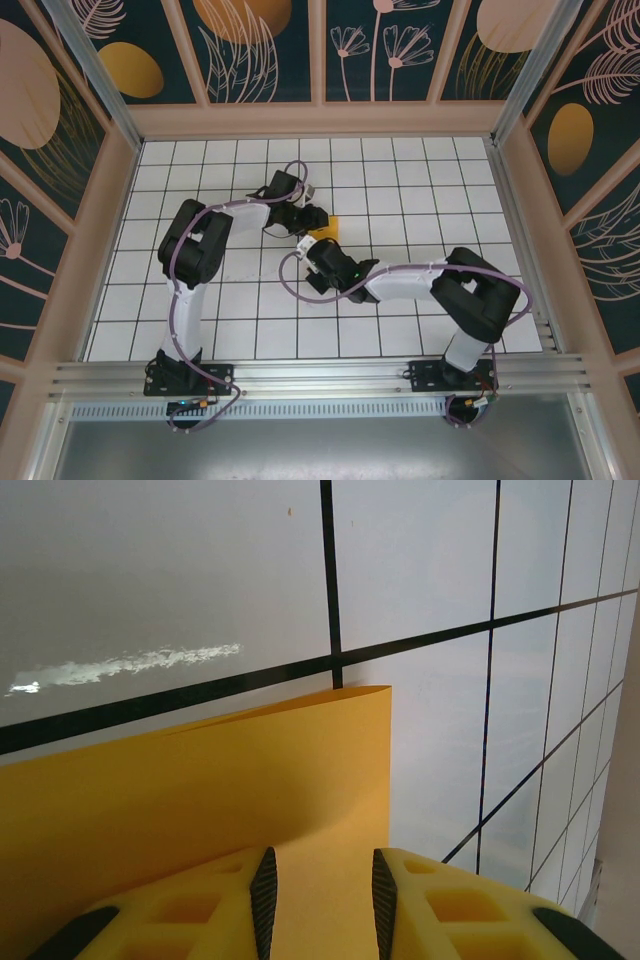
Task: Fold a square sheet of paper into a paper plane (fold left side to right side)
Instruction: Third fold the triangle at the center of the table.
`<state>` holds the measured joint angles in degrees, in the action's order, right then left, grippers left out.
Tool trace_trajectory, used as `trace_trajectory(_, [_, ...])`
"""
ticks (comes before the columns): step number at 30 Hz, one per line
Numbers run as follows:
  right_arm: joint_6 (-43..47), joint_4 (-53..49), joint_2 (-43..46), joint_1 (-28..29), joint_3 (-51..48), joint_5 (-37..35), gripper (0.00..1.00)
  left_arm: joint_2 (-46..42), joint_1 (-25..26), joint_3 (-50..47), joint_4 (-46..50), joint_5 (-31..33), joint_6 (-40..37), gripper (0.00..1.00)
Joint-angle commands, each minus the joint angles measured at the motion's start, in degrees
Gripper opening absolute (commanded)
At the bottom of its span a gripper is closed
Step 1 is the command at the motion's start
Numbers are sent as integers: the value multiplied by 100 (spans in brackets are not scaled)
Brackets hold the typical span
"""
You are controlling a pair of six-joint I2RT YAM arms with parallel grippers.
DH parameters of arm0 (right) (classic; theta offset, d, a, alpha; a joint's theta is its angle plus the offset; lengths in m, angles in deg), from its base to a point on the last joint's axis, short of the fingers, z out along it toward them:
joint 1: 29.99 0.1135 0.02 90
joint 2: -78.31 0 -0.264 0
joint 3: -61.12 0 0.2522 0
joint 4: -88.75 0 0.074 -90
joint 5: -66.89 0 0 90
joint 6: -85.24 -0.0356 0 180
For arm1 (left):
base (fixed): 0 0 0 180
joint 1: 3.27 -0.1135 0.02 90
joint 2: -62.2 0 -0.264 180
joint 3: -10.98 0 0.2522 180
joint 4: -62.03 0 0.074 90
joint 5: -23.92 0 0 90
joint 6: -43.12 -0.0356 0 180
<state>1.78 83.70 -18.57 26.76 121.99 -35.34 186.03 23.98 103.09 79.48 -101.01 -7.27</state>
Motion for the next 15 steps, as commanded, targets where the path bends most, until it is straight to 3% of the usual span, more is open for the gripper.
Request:
trace_trajectory(1, [-212, 37, 269, -232, -33, 632, 0, 282, 35, -28, 357, 258, -217, 34])
trace_trajectory(10, [-650, -205, 239, -1143, 159, 2246, 0, 349, 70, 4, 399, 272, -239, 34])
trace_trajectory(15, [-845, -386, 24, -1492, 312, 2568, 0, 357, 96, 14, 412, 278, -248, 33])
